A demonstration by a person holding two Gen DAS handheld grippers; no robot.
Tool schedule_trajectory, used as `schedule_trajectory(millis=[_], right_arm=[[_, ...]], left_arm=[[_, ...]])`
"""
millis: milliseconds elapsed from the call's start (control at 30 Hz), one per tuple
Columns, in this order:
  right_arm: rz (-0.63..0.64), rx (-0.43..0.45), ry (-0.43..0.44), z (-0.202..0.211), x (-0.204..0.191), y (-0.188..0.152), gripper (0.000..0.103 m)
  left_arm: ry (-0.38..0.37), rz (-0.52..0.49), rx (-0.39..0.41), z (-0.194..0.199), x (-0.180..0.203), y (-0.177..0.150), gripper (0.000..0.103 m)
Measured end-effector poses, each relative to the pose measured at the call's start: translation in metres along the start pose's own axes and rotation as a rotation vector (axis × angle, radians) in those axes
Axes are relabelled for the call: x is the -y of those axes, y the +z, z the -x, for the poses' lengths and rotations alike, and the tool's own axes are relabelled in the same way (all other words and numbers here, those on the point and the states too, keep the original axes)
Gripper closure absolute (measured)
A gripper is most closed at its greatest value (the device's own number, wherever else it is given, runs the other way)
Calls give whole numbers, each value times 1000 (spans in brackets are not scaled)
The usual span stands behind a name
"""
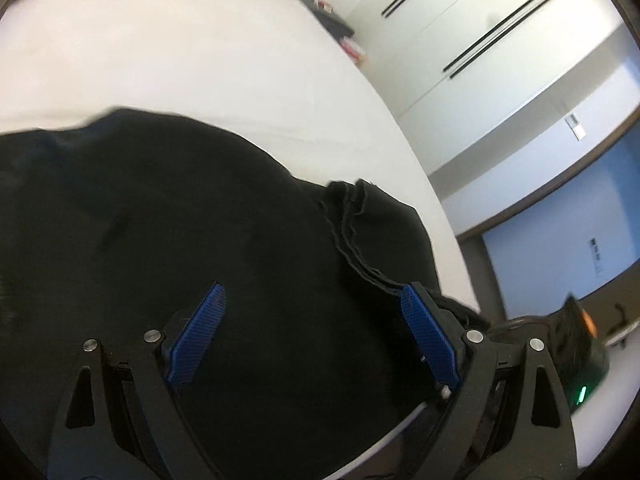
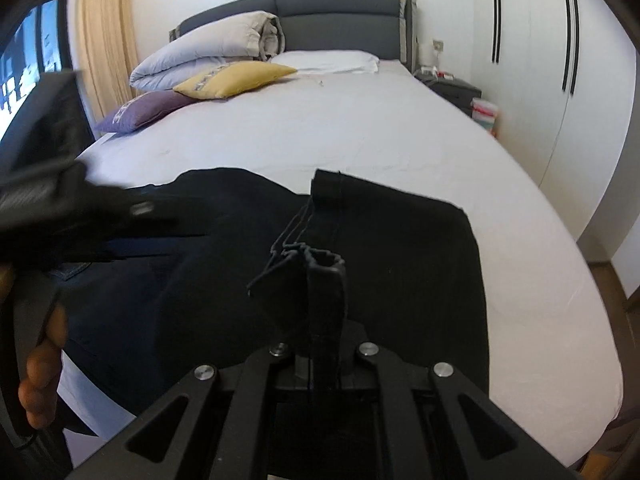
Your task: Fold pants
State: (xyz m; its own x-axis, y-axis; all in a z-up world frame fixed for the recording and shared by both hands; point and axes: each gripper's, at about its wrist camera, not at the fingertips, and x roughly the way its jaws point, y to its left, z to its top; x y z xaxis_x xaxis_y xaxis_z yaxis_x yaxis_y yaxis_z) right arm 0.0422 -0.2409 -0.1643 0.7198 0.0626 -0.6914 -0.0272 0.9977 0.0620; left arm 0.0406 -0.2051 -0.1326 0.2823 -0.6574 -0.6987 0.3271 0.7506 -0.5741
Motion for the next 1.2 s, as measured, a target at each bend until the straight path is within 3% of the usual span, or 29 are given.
schedule_trajectory(millis=[200,500,567,633,667,733,933,1200], right_arm=[[39,47,-14,5,-2,-7,96],[82,83,-28,8,-8,-10,96],[92,90,-33,9,-10,-9,96],[108,96,-41,10,-13,-8,96],[117,98,-46,10,-14,-7,96],[130,103,-54,13,-21,-14,96],[170,110,-64,21,-38,-19,96],[246,130,-41,30,-76,-15,96]], left_arm=[[-67,30,-97,-32,13,24,13],[-75,24,-180,-65,28,33,15],[-72,16,-184,-65,31,29,26],[-74,8,-196,-61,33,26,64],[-76,6,-203,-61,33,26,75],[-76,-5,-196,-58,32,23,83],[-109,-7,-147,-37,24,21,92],[-106,3,-84,-23,13,30,93]])
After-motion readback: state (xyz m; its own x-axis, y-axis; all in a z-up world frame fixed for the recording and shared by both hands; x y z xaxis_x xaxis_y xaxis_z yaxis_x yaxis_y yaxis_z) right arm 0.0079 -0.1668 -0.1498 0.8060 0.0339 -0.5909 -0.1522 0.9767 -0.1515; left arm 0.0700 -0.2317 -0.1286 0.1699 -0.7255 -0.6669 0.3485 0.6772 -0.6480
